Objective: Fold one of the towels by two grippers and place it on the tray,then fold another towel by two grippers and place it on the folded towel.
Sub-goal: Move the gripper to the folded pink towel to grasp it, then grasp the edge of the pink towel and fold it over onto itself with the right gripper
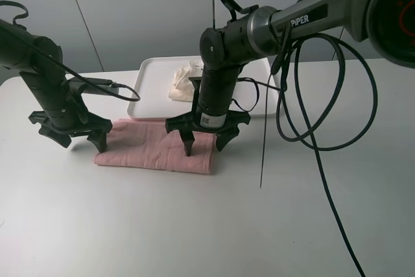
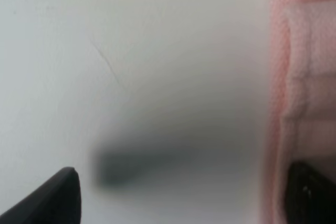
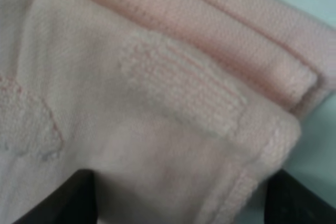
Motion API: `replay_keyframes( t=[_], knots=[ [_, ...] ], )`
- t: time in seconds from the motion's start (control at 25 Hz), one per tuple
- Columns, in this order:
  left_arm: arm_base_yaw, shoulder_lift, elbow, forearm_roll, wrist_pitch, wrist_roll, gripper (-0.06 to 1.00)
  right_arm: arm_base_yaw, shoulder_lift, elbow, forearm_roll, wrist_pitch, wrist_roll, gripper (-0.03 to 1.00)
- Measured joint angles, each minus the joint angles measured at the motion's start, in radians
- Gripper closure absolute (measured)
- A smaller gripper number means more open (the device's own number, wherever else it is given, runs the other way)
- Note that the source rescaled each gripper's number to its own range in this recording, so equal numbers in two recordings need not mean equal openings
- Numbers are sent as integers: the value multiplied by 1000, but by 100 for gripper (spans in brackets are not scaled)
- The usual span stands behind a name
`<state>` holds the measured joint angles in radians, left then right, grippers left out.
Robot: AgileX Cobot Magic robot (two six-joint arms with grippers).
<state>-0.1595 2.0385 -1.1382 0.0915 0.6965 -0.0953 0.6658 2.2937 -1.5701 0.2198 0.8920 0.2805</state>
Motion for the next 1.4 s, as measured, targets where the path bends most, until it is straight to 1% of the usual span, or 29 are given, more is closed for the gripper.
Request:
replay_keyframes(
  t=[0.24,0.32,0.4,0.52,0.56,0.64,0.8,1.08,1.24,1.4],
  knots=[
    [0,0,0,2,0,0,-5,2,6,-3,-24,-2,22,25],
    [0,0,0,2,0,0,-5,2,10,-8,-26,0,24,28],
    [0,0,0,2,0,0,-5,2,14,-9,-26,0,24,40],
    [0,0,0,2,0,0,-5,2,21,-9,-18,-5,9,66],
    [0,0,0,2,0,0,-5,2,23,-10,-5,-8,-5,76],
    [0,0,0,2,0,0,-5,2,23,-10,19,-12,-29,92],
    [0,0,0,2,0,0,-5,2,23,-10,27,-14,-55,93],
    [0,0,0,2,0,0,-5,2,14,-10,27,-17,-62,93],
    [0,0,0,2,0,0,-5,2,-33,-7,3,-17,-69,93],
    [0,0,0,2,0,0,-5,2,-101,-7,20,-15,-85,93]
  ],
)
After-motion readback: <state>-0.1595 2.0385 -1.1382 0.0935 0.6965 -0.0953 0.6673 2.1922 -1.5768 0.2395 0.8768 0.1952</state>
